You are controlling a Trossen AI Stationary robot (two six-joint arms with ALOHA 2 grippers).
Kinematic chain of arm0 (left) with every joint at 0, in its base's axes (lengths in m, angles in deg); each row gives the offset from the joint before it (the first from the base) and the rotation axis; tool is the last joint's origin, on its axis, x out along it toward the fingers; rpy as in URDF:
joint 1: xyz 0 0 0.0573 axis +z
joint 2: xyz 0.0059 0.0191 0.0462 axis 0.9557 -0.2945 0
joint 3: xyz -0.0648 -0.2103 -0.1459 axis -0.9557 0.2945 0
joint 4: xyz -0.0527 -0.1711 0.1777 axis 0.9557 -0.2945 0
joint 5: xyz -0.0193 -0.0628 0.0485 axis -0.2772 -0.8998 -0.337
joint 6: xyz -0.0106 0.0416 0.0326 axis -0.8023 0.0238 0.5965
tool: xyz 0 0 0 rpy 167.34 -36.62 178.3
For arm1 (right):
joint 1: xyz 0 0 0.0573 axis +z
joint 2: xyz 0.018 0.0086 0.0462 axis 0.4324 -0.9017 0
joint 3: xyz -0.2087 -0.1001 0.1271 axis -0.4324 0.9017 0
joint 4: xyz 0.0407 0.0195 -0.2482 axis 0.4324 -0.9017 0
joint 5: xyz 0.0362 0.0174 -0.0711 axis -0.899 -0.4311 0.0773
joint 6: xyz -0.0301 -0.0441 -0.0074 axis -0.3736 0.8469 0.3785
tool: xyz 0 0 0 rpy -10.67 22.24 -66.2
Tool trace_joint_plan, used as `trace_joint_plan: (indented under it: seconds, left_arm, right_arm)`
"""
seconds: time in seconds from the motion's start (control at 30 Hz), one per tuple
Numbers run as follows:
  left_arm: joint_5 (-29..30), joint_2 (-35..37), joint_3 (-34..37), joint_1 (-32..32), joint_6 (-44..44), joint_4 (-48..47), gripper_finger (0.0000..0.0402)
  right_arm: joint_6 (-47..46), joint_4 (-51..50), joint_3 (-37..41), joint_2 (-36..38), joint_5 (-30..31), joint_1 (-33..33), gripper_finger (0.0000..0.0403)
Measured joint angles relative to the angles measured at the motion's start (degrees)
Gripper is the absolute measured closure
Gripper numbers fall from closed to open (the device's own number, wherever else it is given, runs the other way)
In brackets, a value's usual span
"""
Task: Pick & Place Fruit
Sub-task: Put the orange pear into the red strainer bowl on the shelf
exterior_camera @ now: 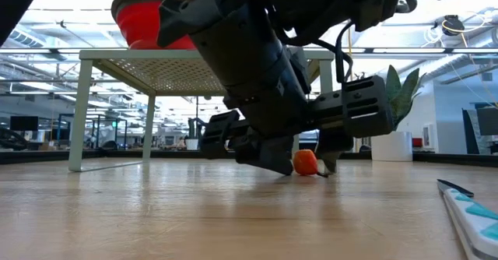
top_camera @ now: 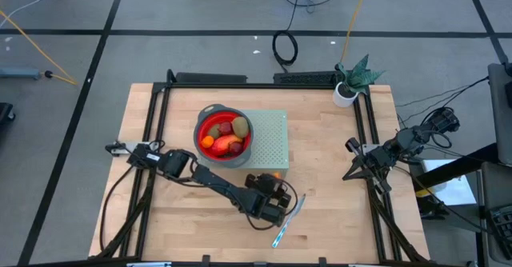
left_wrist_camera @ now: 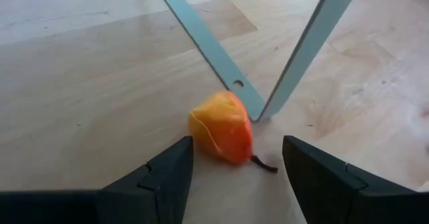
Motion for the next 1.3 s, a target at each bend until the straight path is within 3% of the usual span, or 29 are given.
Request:
trace_joint_plan:
  seconds: [0.3,0.83,1.3]
  left_arm:
    - [-2.6,0.0,0.0,0.4,2.5,-1.7,0.0184]
    - [-5.8,0.0,-0.1,0.6,1.7,-3.5,0.039]
    - [-6.2,0.0,-0.1,-2.4,-8.3,-5.8,0.0401]
  right_arm:
    - [-0.2,0.0,0.0,0.0,0.0,0.0,0.0403]
    - [-0.2,0.0,0.0,0.0,0.2,0.0,0.0403]
    - [-0.2,0.0,0.0,0.0,0.2,0.0,0.0403]
